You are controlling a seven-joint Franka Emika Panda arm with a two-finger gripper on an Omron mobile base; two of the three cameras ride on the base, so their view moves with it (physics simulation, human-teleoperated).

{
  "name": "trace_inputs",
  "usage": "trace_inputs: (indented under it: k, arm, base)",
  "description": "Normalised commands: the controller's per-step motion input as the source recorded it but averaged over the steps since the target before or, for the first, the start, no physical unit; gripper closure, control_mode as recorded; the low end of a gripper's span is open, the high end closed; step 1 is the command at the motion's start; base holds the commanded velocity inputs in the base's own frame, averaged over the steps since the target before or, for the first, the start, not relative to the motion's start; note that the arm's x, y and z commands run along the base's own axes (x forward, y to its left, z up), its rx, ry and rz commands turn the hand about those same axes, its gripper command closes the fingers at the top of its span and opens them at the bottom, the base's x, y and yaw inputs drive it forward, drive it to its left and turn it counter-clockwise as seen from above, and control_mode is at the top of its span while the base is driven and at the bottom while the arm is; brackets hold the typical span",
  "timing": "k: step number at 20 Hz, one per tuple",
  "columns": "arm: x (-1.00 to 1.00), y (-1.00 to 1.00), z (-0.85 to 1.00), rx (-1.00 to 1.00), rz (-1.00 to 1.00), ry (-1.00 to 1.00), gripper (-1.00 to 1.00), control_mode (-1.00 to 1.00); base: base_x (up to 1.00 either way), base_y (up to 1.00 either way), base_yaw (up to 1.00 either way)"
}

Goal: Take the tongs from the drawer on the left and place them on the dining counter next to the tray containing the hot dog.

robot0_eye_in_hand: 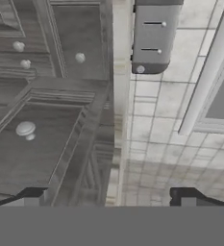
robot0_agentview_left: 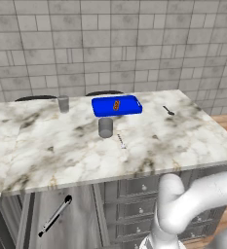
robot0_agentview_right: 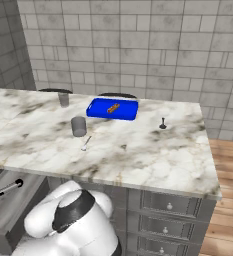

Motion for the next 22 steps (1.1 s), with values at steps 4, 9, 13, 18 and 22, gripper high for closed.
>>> trace_inputs:
  k: [4, 9, 13, 18, 22]
  arm:
    - [-0.25, -0.01, 0.61, 0.02, -0.10, 0.00, -1.00, -1.00]
    - [0.00, 0.00, 0.09, 0.00, 0.00, 0.00, -1.00, -1.00]
    - [-0.08, 0.00, 0.95, 0.00, -0.07, 0.00, -1.00, -1.00]
    - [-0.41, 0.00, 1.00, 0.00, -0.09, 0.01, -1.00, -1.00]
    - [-0.28, 0.00, 1.00, 0.00, -0.11, 0.17, -1.00, -1.00]
  base:
    - [0.00, 0.00, 0.00]
    - [0.00, 0.00, 0.00]
    - [0.00, 0.00, 0.00]
    - [0.00, 0.00, 0.00]
    - [0.00, 0.00, 0.00]
